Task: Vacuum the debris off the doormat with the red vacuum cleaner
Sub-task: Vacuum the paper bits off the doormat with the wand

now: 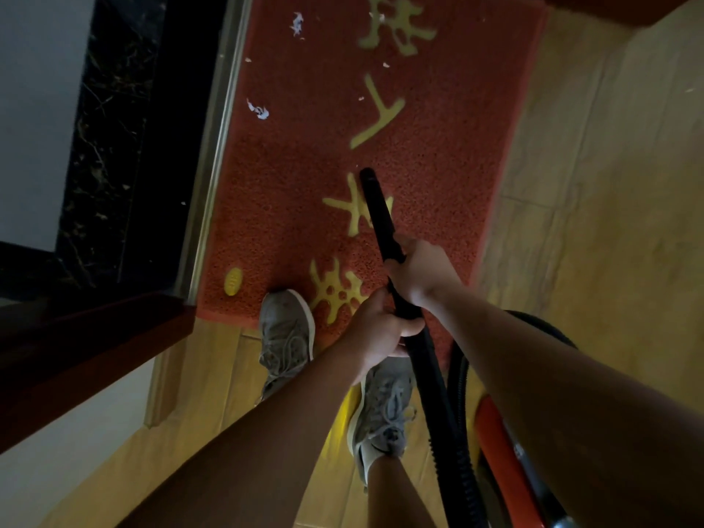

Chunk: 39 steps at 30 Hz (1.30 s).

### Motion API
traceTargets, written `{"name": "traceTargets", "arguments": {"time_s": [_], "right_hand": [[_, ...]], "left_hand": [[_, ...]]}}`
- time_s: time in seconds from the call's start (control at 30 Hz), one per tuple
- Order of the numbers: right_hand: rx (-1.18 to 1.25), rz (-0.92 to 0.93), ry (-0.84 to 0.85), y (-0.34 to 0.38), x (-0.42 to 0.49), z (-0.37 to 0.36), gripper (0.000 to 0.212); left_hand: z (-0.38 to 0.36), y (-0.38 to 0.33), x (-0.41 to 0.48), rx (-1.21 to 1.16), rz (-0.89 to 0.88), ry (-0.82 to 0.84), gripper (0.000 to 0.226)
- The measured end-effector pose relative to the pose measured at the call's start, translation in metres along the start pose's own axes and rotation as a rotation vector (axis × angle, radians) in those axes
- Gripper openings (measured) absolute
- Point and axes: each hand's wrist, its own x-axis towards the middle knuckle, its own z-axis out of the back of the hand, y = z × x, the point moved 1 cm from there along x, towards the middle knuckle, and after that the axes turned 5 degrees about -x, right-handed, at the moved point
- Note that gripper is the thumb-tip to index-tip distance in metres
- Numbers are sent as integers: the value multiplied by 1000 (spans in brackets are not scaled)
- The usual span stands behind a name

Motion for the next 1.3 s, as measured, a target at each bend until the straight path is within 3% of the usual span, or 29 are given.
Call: {"name": "traceTargets", "arguments": {"time_s": [0.47,0.77,1.0,1.17,1.3], "right_hand": [[-29,12,19,8,22,-5,50],[23,-21,-12,4,15,1,43],[-9,1,26,10,21,5,39],[-21,-14,29,10,22,-6,33],[-9,-39,19,0,13,-8,41]], "left_hand": [[10,-9,12,-54,-6,-30,40],[5,-14,5,-18,-7,9,47],[4,-22,6,-43,11,-20,37],[10,-16,7,-51,48,-22,45],[7,-8,5,-40,66,16,44]]}}
